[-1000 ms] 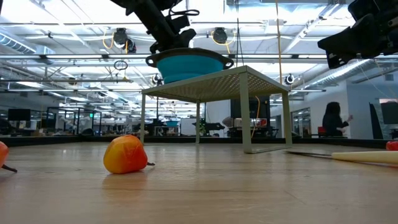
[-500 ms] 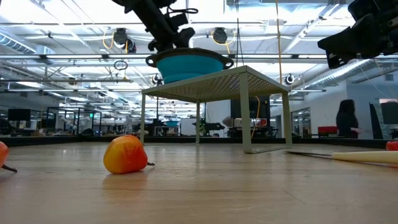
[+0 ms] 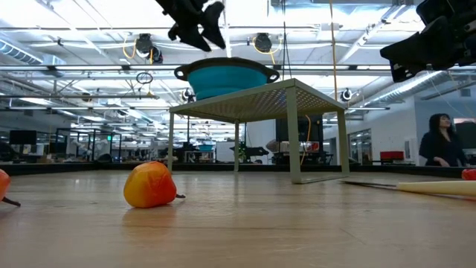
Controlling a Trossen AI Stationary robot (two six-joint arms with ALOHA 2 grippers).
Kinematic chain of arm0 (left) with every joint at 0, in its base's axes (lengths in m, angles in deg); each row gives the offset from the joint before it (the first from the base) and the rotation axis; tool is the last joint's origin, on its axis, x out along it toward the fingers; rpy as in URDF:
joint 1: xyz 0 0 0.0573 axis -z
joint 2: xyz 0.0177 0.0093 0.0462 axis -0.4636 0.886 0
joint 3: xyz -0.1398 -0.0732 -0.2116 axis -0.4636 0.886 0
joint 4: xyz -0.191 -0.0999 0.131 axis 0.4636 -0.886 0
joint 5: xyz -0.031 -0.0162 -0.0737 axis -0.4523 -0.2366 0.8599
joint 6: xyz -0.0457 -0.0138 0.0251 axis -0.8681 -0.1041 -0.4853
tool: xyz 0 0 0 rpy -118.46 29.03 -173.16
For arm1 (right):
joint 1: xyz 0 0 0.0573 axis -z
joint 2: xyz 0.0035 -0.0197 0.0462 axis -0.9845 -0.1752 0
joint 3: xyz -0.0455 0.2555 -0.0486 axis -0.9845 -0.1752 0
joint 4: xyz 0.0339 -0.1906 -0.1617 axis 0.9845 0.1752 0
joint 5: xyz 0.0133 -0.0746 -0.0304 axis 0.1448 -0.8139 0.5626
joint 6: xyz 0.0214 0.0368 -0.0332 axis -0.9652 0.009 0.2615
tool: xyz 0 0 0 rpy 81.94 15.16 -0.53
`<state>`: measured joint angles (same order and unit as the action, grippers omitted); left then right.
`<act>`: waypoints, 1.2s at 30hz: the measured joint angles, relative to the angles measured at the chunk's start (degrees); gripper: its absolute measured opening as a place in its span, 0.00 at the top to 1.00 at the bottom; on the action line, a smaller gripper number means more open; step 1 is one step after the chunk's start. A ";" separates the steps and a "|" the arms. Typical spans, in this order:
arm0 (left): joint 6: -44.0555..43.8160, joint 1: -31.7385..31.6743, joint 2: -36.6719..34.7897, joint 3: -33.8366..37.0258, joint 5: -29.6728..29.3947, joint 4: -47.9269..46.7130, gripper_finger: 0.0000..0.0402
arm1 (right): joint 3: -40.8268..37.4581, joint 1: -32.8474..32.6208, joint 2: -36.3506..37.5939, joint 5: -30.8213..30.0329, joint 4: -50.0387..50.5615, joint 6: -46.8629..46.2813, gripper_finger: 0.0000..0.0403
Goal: Pick & Place Fruit
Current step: Put the pear into the blue strainer bowl on the shelf
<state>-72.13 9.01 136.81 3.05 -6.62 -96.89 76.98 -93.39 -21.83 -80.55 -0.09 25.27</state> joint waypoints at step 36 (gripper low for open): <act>-33.20 26.99 -2.83 -0.02 -0.69 -1.33 0.30 | 0.00 -0.01 0.00 0.03 -0.02 0.00 1.00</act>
<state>-105.33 36.00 133.98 3.03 -7.31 -98.22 76.98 -93.40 -21.83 -80.51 -0.11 25.27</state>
